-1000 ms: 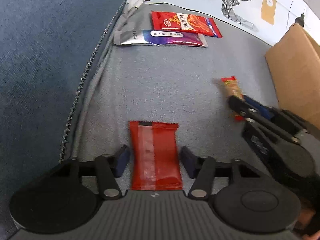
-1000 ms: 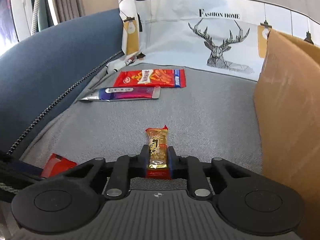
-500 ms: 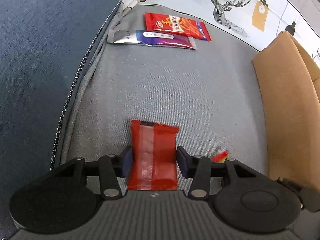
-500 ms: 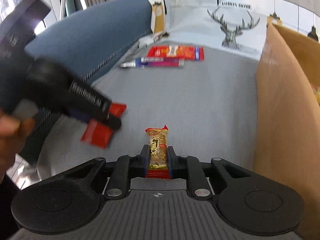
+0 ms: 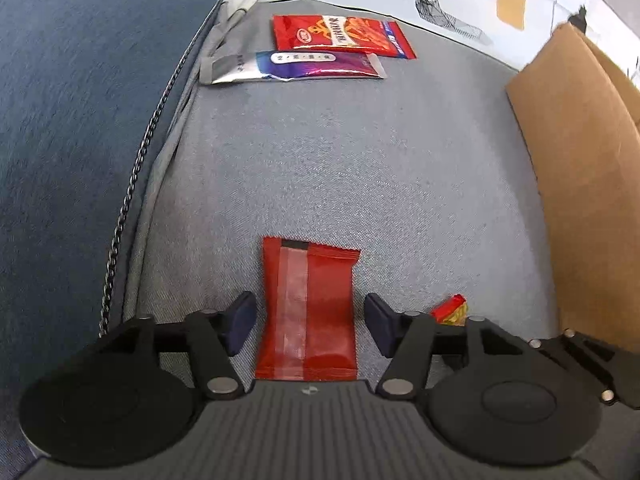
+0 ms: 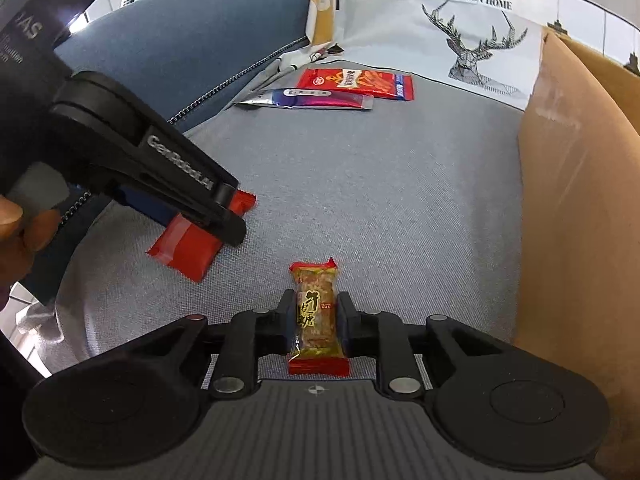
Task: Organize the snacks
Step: 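Carry the red bar and gold candy bar over the box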
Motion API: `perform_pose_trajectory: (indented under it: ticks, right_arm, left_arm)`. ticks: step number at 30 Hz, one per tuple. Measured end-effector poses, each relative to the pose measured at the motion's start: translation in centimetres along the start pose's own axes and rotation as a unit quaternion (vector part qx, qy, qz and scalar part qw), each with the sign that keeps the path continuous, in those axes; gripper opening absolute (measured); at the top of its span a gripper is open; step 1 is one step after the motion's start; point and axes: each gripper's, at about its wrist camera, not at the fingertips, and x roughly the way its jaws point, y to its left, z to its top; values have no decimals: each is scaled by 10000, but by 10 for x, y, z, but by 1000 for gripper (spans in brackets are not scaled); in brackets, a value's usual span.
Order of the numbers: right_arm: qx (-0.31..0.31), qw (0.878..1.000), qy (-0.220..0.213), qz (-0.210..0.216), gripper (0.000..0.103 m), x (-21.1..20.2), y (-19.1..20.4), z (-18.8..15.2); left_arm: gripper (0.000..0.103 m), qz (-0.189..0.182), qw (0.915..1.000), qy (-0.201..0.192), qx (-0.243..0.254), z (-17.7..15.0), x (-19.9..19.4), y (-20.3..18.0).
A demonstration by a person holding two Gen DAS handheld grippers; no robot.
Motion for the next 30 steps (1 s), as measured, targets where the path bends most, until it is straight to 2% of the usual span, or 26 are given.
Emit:
perform_pose_trajectory:
  ticks: [1, 2, 8, 16, 22, 26, 30]
  right_arm:
    - [-52, 10000, -21, -20, 21, 0, 1, 0]
    - [-90, 9999, -41, -36, 19, -1, 1, 0]
    - [-51, 9985, -547, 21, 18, -24, -1, 4]
    - [176, 9935, -1129, -31, 17, -62, -15, 14]
    - [212, 9868, -1605, -42, 17, -108, -33, 35]
    - [292, 9768, -2121, -80, 17, -152, -63, 59]
    - [274, 9677, -2487, -293, 17, -176, -94, 63]
  left_arm:
    - [49, 86, 9999, -41, 53, 1, -1, -2]
    - [47, 115, 9999, -77, 60, 2, -1, -2]
    - [46, -185, 9984, -516, -145, 4, -19, -1]
    - [46, -470, 9920, -1148, -221, 10, -48, -14]
    - [46, -637, 9839, -1651, -257, 17, -71, -29]
    - [46, -786, 9754, -2035, -318, 20, -90, -43]
    - [46, -961, 9667, -2340, -383, 24, -104, -58]
